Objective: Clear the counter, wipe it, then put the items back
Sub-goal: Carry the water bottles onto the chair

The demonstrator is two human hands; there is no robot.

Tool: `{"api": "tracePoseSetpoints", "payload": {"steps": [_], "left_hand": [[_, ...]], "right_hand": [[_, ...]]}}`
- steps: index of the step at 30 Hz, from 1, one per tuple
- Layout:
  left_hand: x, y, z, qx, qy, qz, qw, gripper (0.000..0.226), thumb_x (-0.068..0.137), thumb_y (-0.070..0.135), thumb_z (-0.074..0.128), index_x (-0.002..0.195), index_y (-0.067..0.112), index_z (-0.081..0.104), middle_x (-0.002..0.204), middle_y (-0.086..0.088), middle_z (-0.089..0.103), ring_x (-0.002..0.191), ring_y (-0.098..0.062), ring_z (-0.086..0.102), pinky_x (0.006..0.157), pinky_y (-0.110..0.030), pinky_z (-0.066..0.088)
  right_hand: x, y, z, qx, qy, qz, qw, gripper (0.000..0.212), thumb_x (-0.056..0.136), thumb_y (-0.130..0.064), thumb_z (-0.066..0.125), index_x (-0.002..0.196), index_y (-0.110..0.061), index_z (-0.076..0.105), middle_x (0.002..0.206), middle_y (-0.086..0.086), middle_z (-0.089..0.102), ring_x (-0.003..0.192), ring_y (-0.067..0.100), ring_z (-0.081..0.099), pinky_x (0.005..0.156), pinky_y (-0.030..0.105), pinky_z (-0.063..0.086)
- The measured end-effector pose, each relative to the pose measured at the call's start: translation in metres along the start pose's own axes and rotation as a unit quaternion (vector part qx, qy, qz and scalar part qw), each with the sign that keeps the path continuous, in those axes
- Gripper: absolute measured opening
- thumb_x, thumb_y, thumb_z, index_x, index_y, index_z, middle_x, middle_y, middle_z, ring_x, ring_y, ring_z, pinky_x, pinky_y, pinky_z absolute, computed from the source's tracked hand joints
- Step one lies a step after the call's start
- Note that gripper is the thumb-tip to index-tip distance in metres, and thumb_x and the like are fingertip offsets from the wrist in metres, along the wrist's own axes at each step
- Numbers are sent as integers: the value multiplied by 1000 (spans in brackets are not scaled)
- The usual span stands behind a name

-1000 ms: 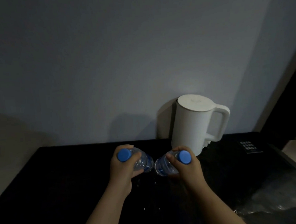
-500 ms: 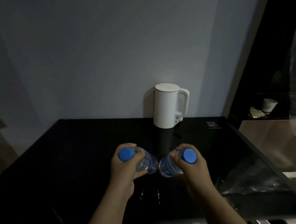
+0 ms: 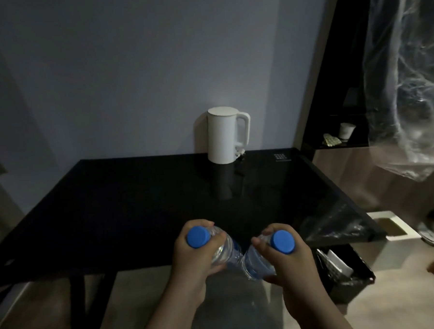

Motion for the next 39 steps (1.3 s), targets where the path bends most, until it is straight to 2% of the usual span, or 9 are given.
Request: {"api": "tracePoseSetpoints", "payload": {"steps": [9,13,15,17,20,24,27,31,39], "left_hand": [[-60,-52,42,65,-89,-95,989,26,81,0,68,96,17,57,97,-5,56,87,-23,60,66,-40,58],[-81,-69,99,87,-131,-116,981,23,82,0,67,97,15,57,93,-6,55,84,-24,59,70,-43,58],[-87,-81,133,95,-146,-118,978,24,82,0,68,99,14,57,95,-6,55,89,-26,59,75,-46,58],[-92,-98,170,107,-159,-106,976,24,81,-1,68,96,15,58,92,-7,58,93,-29,60,79,-47,56],[-99,-123,235,115,-164,-92,975,23,79,-4,67,85,16,57,83,-8,58,82,-27,58,68,-40,53],[-118,-150,336,129,-191,-104,968,25,78,-2,69,86,19,59,92,-12,59,90,-30,59,72,-49,56],[-138,-164,405,127,-215,-105,963,23,79,-5,67,90,14,61,83,-9,58,83,-28,59,80,-56,55],[-157,-186,482,135,-258,-126,948,27,81,-5,65,104,8,60,85,-8,58,81,-25,59,83,-56,54],[-139,-223,619,147,-291,-158,932,26,81,-2,67,101,12,58,88,-7,53,76,-21,54,72,-48,55]], "right_hand": [[-64,51,-73,25,85,140,986,17,79,-1,69,89,-9,60,91,13,61,88,28,59,83,56,52],[-70,62,-134,42,165,138,976,15,76,2,71,84,-7,62,83,12,61,78,23,57,76,41,51],[-67,64,-171,36,187,119,974,15,76,2,71,83,-5,61,80,11,61,74,20,55,70,35,48],[-64,70,-211,41,201,125,971,16,75,0,72,85,-6,60,81,10,61,75,20,55,73,41,50],[-58,76,-285,59,231,129,963,16,75,-1,73,79,-10,60,79,10,61,74,22,55,80,48,51],[-53,77,-389,54,254,130,957,19,75,-6,75,79,-12,58,81,13,59,74,21,53,79,42,50],[-55,75,-458,51,284,121,950,38,58,-23,87,79,-12,58,85,17,59,73,22,53,75,37,48],[-54,82,-544,23,348,130,928,16,77,-6,73,81,-10,58,80,11,58,70,19,52,65,30,45],[-13,104,-667,58,413,171,893,15,78,-6,72,82,-11,58,78,8,57,71,21,51,68,31,43]]}}
Point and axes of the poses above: each hand's wrist, its own x-axis towards the middle knuckle, its own z-axis out of the palm, y = z × x, the point moved 2 cm from there along x, towards the middle knuckle
